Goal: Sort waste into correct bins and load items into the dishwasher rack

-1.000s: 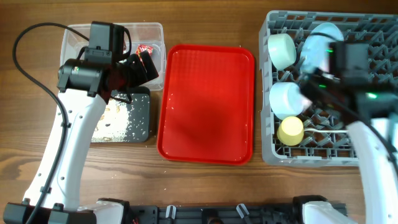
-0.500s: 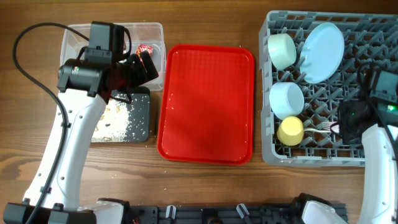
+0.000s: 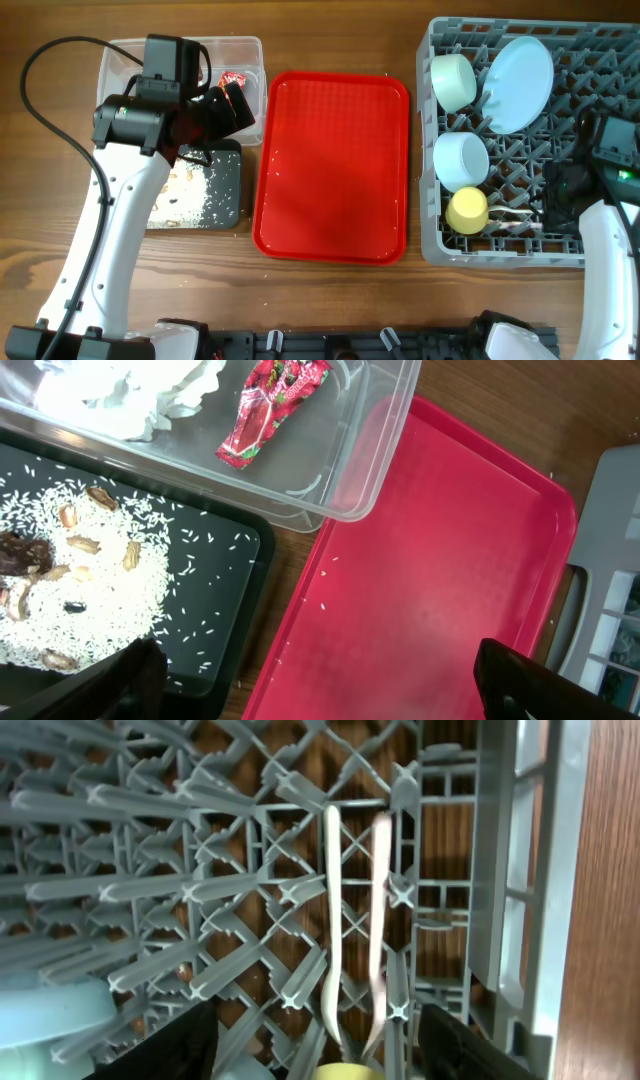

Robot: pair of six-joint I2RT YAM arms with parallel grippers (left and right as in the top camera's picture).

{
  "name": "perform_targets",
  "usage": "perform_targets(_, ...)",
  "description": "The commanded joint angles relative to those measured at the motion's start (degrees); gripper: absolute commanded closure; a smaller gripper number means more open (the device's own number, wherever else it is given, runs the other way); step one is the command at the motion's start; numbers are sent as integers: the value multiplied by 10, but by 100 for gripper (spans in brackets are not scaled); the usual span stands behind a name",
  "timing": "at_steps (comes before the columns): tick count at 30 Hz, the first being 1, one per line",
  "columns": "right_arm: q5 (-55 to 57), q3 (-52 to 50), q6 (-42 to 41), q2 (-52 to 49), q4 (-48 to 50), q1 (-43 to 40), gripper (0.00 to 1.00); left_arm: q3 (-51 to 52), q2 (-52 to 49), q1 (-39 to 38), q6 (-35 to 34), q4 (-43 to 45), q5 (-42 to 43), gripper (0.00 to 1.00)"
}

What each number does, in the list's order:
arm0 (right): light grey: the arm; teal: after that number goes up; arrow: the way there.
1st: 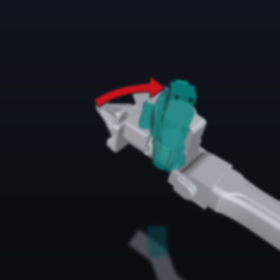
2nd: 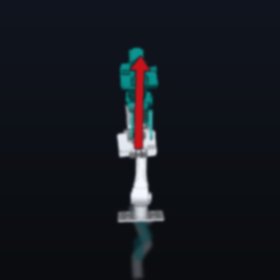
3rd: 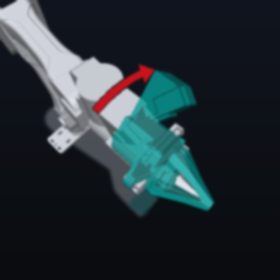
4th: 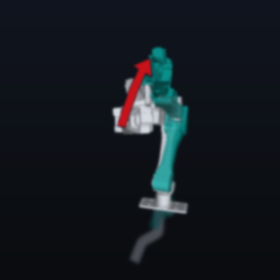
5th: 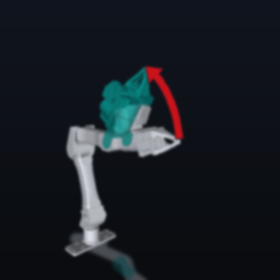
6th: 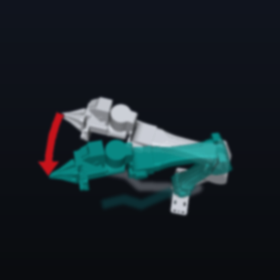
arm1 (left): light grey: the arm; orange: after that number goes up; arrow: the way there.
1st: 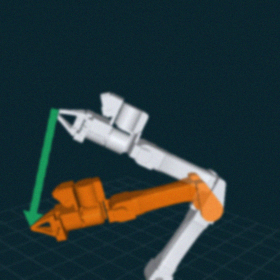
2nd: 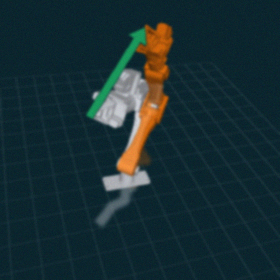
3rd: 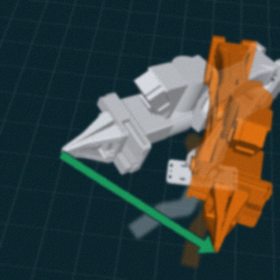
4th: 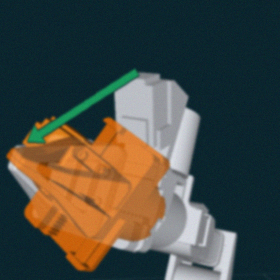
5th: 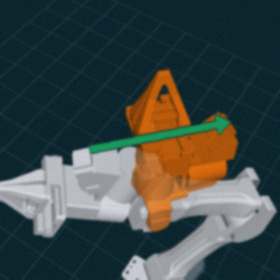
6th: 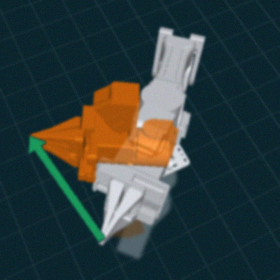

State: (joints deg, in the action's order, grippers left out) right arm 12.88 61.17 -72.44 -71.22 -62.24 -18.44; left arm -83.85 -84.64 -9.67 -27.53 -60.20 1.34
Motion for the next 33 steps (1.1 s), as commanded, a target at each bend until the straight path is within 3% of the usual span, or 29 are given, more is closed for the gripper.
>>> perform_targets(1, -10, 56, 129, 37, 2, -2, 30, -6, 7, 2, 1, 1, -4, 0)
perform_targets(3, -40, 84, 212, 58, 4, -2, 25, -6, 7, 2, 1, 1, -4, 0)
perform_targets(5, -106, 114, 347, 88, 15, -2, 0, -6, 7, 2, 1, 1, -4, 0)
perform_targets(9, -306, 151, 604, 143, -7, -2, 0, -6, 7, 2, 1, 1, -4, 0)
perform_targets(12, -382, 154, 707, 187, -69, -2, 0, -6, 7, 2, 1, 1, -4, 0)
perform_targets(14, -385, 154, 719, 212, -114, -2, 0, -6, 7, 2, 1, 1, -4, 0)
perform_targets(21, -393, 154, 600, 277, -180, -2, 0, -6, 7, 2, 1, 1, -4, 0)
perform_targets(28, -348, 153, 605, 278, -224, -2, 0, -6, 7, 2, 1, 1, -4, 0)
perform_targets(33, -337, 152, 608, 278, -191, -2, 0, -6, 7, 2, 1, 1, -4, 0)
